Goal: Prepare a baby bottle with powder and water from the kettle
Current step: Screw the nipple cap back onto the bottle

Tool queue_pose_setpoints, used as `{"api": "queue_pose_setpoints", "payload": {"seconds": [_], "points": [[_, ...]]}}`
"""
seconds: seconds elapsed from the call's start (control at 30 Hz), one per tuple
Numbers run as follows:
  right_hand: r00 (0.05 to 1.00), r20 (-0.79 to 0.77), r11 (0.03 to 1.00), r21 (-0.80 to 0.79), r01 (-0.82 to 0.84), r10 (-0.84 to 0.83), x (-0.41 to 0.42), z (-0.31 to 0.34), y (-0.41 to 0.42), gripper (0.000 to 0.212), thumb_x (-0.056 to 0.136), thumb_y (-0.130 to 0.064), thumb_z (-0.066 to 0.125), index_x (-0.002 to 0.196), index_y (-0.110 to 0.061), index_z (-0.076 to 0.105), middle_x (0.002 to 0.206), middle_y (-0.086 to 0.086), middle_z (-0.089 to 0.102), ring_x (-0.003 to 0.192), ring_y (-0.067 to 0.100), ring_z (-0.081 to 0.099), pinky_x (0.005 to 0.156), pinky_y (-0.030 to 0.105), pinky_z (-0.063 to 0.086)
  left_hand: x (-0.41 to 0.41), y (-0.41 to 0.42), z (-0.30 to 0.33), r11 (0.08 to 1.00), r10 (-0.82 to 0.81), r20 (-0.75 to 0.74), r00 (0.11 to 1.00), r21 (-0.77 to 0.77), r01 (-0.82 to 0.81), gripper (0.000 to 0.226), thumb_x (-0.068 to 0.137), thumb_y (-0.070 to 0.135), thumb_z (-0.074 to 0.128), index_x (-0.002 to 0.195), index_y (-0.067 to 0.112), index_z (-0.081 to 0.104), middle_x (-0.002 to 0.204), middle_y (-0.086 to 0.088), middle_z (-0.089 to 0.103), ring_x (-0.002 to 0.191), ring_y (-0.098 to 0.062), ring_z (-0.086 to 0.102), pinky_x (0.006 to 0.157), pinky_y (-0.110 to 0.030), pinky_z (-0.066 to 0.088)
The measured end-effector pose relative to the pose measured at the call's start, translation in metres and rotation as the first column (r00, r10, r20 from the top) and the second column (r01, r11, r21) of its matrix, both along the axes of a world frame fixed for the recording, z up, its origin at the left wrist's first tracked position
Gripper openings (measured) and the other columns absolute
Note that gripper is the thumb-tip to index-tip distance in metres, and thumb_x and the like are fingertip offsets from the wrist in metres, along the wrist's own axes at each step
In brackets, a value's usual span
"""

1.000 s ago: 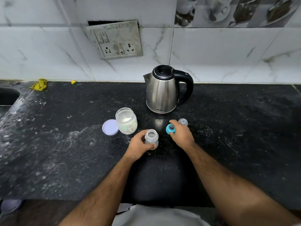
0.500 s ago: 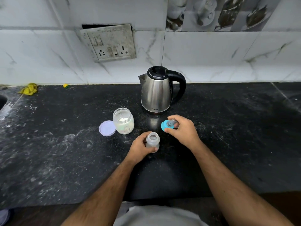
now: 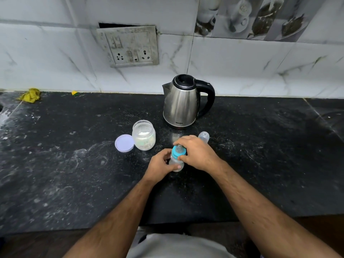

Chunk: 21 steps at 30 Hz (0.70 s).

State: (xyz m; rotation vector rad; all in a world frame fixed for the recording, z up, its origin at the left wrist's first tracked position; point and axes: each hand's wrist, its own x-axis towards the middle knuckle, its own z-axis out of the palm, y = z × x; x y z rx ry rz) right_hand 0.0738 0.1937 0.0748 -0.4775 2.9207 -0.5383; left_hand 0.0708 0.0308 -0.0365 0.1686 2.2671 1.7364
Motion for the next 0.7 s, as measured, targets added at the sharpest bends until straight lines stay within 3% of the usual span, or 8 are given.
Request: {"api": "queue_pose_setpoints", "payload": {"seconds": [0.33, 0.53, 0.7], "points": [[0.999, 0.007, 0.997, 0.072, 0.036, -0.036, 0.0, -0.01, -0.004, 0.042, 0.081, -0.024, 0.073, 0.121, -0.025, 0.06, 0.122, -0.006, 0.063, 0.115, 0.016, 0.053, 0.091, 0.041, 0.051, -0.001, -0.002, -0.001, 1.0, -0.015, -0.006, 1.0, -0.003, 0.015, 0.052, 0.066, 0.017, 0.089, 0.104, 0.04, 0.063, 0.102, 0.019, 0.072, 0.1, 0.009, 0.063, 0.082, -0.002, 0.042], [1.0, -0.002, 0.995, 0.092, 0.027, -0.027, -0.003, -0.014, -0.004, 0.037, 0.079, -0.026, 0.072, 0.114, -0.025, 0.061, 0.116, -0.007, 0.064, 0.109, 0.016, 0.055, 0.084, 0.04, 0.053, 0.0, -0.003, -0.001, 1.0, -0.019, -0.013, 1.0, 0.023, 0.02, 0.051, 0.066, 0.015, 0.089, 0.105, 0.035, 0.064, 0.1, 0.021, 0.073, 0.098, 0.008, 0.065, 0.081, -0.003, 0.043], [0.997, -0.022, 0.994, 0.081, 0.076, -0.074, -0.006, -0.017, -0.006, 0.035, 0.077, -0.034, 0.075, 0.108, -0.023, 0.062, 0.109, -0.006, 0.063, 0.101, 0.016, 0.058, 0.072, 0.031, 0.046, -0.002, -0.003, -0.004, 0.999, -0.021, -0.008, 1.0, 0.04, 0.021, 0.052, 0.066, 0.014, 0.09, 0.111, 0.023, 0.066, 0.103, 0.01, 0.075, 0.099, -0.001, 0.068, 0.086, -0.012, 0.049]]}}
